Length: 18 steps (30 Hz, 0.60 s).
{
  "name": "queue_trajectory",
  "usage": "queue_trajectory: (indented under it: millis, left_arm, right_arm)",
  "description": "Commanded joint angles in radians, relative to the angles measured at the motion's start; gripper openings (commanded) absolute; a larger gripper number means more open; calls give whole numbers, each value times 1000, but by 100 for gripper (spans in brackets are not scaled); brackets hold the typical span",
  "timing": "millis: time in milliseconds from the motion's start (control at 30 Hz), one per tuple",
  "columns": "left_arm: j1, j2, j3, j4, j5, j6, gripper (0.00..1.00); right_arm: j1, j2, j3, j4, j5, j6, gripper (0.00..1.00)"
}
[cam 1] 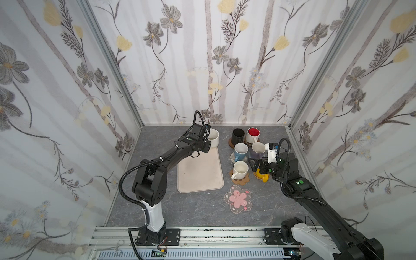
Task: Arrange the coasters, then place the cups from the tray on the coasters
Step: 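Lift the speckled mug toward the pink flower coaster while the right arm rises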
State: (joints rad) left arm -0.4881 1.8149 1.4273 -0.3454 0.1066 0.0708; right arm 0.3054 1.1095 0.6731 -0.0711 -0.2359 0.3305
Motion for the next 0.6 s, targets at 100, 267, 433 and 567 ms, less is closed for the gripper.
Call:
queue_trajectory:
  millis: [100, 267, 433, 567]
  left_arm:
    - [-67, -159, -114, 63, 8, -7, 0]
    - [-115, -320, -226, 61, -12, -36, 0]
    - [-178, -466, -327, 36, -2, -34, 0]
    - [-221, -552, -377, 20, 23, -27, 0]
  right_arm:
    - [-17, 54, 40, 101, -46, 21, 100]
    - [-28, 110, 70, 139, -76, 36, 100]
    - [-31, 169, 122, 168, -106, 46, 100]
    - [-38, 213, 156, 181, -131, 57, 100]
